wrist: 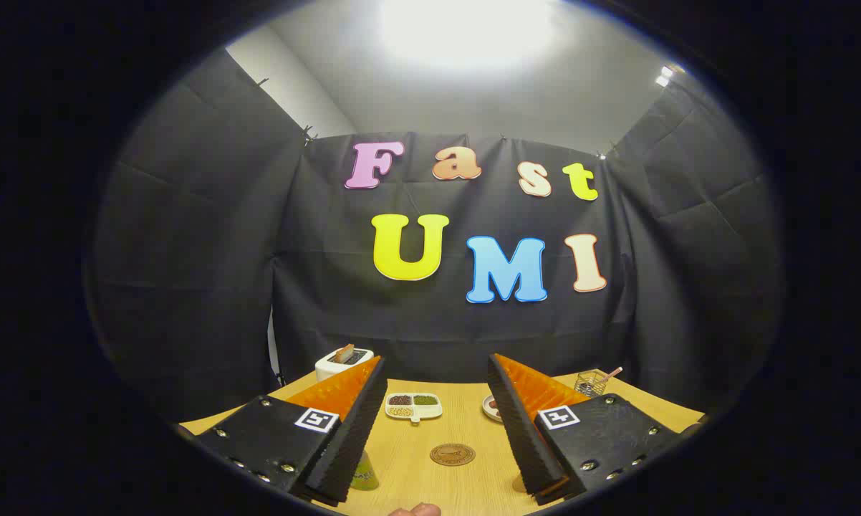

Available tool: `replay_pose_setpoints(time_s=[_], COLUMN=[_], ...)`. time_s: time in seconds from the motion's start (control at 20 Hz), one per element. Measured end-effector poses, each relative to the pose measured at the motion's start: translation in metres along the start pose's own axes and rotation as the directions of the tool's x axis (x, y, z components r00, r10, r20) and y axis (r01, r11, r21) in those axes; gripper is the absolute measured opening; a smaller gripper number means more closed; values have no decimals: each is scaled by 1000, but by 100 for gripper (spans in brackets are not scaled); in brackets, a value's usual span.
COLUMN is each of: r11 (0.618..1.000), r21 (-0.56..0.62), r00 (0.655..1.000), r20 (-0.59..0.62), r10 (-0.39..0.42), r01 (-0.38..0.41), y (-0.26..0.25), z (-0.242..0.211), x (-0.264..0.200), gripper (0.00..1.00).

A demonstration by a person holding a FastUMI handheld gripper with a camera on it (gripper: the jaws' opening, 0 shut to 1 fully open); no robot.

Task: Take the bottle from table, then pour the juice into the cup, finally place the bottle on the coaster

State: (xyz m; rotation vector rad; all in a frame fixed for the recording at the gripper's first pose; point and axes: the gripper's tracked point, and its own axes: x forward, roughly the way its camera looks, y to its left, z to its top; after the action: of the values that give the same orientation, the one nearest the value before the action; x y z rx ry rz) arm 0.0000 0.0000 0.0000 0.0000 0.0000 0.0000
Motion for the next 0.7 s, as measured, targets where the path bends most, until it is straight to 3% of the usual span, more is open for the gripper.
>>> replay_pose_setpoints(time_s=[0.25, 0.7], r11=[998, 997], r21=[65, 71], r00=[1000, 1000], r20=[29, 26], r10=[-5, -1], r01=[4, 0], y=[-2, 0], z=[5, -4], x=[-8, -15], gripper=[86, 86])
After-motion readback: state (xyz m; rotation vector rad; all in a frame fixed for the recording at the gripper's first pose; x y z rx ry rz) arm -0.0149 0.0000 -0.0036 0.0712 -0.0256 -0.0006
